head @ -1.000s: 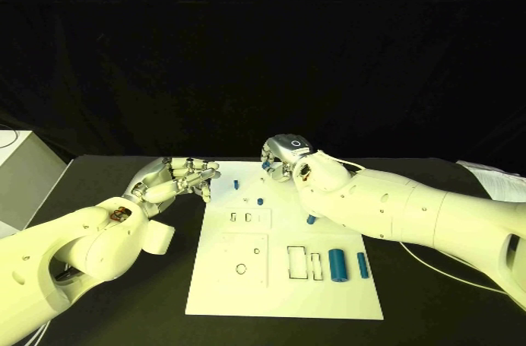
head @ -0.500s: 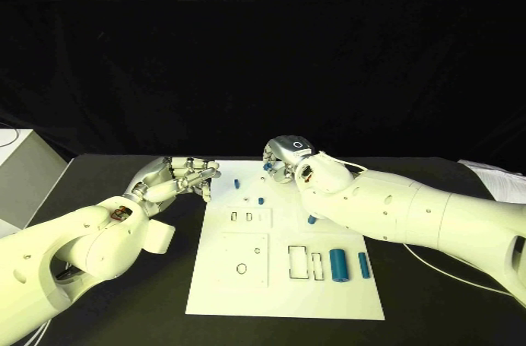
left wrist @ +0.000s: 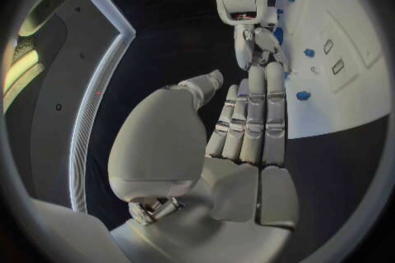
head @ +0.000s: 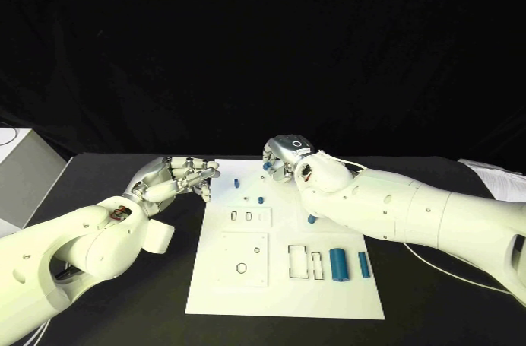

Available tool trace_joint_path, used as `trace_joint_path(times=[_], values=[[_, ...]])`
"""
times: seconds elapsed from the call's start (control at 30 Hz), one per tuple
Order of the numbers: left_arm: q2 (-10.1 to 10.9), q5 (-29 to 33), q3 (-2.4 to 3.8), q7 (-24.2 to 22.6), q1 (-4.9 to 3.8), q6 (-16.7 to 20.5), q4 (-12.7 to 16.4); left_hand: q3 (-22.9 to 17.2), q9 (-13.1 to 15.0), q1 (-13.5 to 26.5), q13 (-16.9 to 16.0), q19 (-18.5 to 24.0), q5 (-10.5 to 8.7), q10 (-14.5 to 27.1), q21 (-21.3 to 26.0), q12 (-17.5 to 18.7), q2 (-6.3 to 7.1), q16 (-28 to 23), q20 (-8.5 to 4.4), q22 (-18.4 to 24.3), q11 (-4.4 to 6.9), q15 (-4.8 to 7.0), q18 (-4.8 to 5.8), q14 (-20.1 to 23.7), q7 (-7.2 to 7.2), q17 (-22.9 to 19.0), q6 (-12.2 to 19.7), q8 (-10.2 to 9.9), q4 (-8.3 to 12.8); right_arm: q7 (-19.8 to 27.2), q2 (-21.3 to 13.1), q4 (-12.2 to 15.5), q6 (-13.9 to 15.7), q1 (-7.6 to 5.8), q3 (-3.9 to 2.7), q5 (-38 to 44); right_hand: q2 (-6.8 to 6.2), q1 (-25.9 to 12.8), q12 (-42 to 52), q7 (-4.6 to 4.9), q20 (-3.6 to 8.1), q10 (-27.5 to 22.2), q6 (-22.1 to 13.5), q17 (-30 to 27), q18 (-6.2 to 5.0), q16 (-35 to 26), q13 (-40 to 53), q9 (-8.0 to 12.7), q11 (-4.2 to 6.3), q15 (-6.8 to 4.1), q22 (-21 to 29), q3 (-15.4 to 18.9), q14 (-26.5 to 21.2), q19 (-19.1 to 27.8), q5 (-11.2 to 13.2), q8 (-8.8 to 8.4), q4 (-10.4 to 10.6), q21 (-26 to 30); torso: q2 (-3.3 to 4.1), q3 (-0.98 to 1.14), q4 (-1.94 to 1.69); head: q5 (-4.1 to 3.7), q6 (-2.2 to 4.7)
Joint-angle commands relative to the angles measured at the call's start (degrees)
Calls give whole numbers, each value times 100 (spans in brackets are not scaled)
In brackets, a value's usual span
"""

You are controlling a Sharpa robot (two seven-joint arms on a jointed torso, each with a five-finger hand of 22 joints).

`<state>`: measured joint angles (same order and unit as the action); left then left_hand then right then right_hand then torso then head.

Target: Assemble the parts on the task board

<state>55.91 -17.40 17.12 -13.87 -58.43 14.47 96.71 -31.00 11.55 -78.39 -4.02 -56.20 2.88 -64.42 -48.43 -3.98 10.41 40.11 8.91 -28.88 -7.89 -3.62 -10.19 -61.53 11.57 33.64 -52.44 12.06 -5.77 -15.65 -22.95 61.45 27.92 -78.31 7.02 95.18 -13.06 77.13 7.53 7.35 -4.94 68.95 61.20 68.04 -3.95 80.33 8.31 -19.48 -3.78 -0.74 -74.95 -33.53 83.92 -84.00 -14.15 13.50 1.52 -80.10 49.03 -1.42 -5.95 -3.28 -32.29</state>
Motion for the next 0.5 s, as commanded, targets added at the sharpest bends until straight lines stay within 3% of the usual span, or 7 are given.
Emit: trace_joint_path(times=[0.03,0.27,0.5], values=[[-10,-20,5,-19,-7,-97,10,-20,7,33,-6,30,10,41,-14,24,20,34,5,-6,-3,-6,-27,50,5,7,30,-38,-2,-40,21,-51,-179,23,16,63,-33,-61,-12,12,8,-57,-41,-25,90,4,0,-21,-17,-6,-8,-34,213,-70,-8,6,16,23,5,-3,-3,-8,13],[-11,-21,5,-8,-7,-104,14,-20,7,33,-6,30,10,41,-14,24,20,34,5,-6,-3,-6,-27,50,5,7,30,-38,-2,19,70,-144,-79,22,16,4,-221,-172,-319,174,-118,-600,-647,-412,-16,-163,-118,3,-193,142,496,-91,109,150,106,-349,76,406,16,-5,-10,-7,20],[-9,-21,5,-1,-7,-112,10,-20,7,33,-6,30,10,41,-14,24,20,34,5,-6,-3,-6,-27,50,5,7,30,-38,-2,38,32,-114,-15,21,16,-15,-244,-119,-367,128,-145,-852,-905,-618,-67,-257,-184,27,-211,152,744,83,62,241,180,-510,79,614,13,-6,-2,4,18]])
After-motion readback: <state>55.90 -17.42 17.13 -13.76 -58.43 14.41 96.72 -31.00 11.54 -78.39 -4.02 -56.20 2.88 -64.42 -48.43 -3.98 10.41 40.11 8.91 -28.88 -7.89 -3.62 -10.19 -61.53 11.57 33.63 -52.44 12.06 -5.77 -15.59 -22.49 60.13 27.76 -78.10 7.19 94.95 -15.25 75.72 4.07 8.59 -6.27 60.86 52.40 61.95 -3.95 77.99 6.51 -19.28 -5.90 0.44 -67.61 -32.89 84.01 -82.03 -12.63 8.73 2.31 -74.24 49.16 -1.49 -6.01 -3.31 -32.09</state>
